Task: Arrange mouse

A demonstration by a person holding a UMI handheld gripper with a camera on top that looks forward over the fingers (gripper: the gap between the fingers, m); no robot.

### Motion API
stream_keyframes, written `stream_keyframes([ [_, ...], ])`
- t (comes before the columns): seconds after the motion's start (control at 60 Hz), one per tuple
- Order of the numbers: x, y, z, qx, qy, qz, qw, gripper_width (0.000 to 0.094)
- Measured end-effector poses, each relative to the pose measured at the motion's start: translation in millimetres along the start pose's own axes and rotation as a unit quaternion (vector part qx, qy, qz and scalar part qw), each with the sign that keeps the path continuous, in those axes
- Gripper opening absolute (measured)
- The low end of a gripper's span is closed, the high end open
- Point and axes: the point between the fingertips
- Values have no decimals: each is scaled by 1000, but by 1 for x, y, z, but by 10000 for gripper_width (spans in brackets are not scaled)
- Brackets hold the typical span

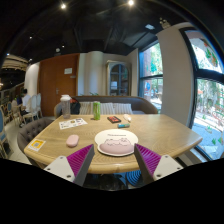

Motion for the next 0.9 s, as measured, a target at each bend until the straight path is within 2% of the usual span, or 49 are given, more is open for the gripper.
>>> stream_keyframes([
  [0.3,20,5,59,-5,-35,-3,999,838],
  [0.65,99,43,177,-5,-113,34,993,835],
  [0.783,134,40,205,-21,-110,24,993,826],
  [0.9,167,39,207,-19,-83,30,996,822],
])
Point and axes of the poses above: the point between the fingertips, and its own axes, seen from behind it with the camera up: z to the left, y down, x forward, the way the camera looks, and after that the axes turned 5 degrees about z, right-handed
